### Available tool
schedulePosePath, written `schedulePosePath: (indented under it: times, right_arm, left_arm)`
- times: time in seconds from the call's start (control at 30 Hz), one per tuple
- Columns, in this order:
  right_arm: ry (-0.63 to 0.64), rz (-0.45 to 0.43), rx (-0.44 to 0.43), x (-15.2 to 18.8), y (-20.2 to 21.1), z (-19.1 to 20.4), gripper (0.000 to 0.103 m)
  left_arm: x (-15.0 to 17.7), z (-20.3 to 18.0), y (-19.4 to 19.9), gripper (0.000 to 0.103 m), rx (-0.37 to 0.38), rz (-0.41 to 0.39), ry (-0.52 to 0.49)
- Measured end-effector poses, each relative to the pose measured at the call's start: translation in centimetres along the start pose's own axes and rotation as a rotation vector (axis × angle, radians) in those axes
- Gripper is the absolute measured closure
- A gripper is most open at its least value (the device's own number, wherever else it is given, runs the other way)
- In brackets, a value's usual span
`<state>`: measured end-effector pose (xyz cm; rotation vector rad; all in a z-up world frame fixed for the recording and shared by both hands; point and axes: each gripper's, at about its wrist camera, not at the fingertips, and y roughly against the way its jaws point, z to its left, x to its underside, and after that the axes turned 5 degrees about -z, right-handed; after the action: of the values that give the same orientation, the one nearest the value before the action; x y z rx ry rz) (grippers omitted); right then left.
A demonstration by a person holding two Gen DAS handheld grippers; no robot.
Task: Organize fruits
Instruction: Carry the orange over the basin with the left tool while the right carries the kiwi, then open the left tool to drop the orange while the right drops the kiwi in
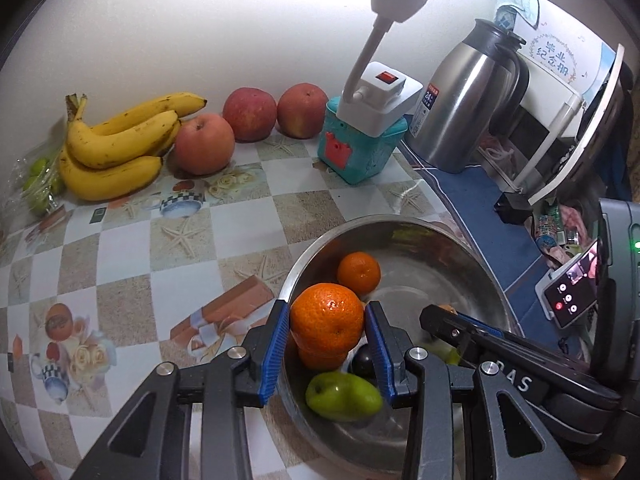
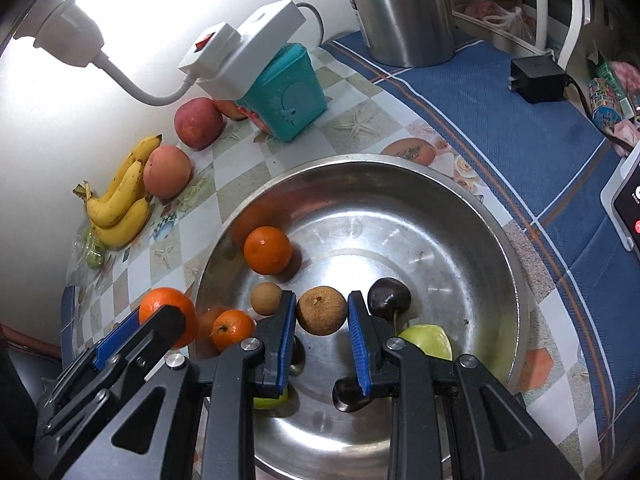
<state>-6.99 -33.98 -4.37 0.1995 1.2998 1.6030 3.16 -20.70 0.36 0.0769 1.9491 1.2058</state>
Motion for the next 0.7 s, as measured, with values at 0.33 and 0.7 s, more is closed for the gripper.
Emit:
schedulePosePath:
  times: [0.33, 0.7]
  right_arm:
    - [-0.003, 0.022, 0.005, 0.2, -1.2, -0.2, 0.076]
    - [0.012, 0.044, 0.034, 0.4, -1.8, -0.2, 0.076]
  left_arm:
    - [0.6, 0.0, -1.7, 0.062, 0.0, -0.008, -0.009]
    - [0.7, 0.0, -2.0, 0.061, -0.005, -0.004, -0.015]
